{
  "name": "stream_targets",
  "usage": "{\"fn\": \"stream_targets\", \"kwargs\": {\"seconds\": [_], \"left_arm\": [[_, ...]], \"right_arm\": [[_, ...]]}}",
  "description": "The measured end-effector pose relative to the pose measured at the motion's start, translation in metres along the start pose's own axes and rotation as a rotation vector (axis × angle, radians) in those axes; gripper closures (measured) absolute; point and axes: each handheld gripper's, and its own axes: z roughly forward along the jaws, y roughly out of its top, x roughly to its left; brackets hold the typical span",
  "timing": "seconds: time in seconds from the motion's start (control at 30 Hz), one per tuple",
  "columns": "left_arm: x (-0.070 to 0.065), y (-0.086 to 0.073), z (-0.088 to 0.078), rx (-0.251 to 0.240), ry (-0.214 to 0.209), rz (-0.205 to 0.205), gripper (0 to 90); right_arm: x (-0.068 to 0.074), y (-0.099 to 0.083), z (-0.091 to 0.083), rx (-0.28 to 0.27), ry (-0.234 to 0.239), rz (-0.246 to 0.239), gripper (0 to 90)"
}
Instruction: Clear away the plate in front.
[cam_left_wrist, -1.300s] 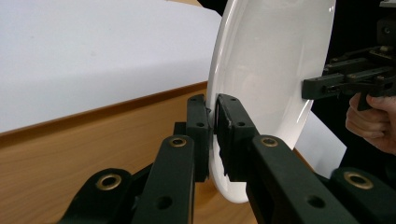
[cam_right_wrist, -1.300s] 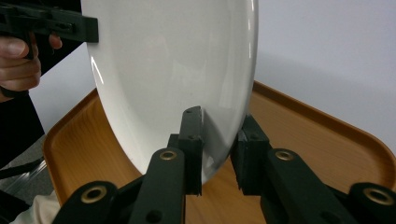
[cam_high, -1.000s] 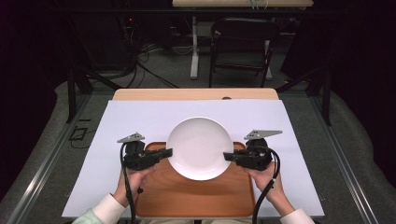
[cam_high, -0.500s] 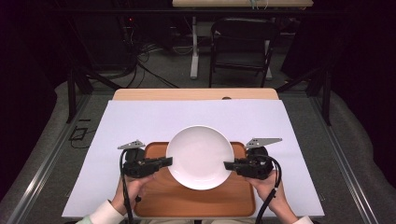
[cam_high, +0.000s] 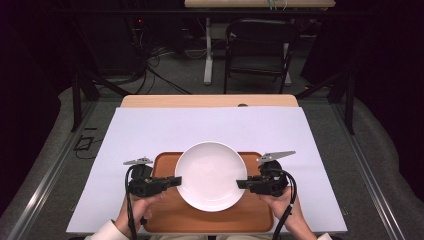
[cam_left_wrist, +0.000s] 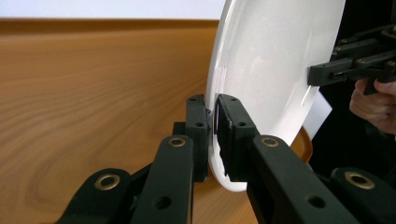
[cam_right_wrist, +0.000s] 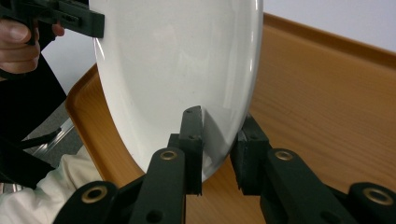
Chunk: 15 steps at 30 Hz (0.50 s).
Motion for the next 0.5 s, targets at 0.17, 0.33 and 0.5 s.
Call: {"fn": "stream_targets", "kwargs": {"seconds": [0.17,0.33,0.5], "left_arm": [[0.004,-0.005,-0.001,0.029,-0.012,-0.022,83.2],[0.008,-0.009,0.005,0.086,0.012,-0.034,82.8],[0.012,-0.010,0.012,0.149,0.069,-0.016,81.5]], "right_arm": [[-0.001,-0.002,0.007,0.041,0.007,0.016,76.0],[-0.004,-0.006,0.018,0.114,-0.003,0.032,75.2],[-0.003,-0.007,0.026,0.140,-0.022,0.039,75.2]]}}
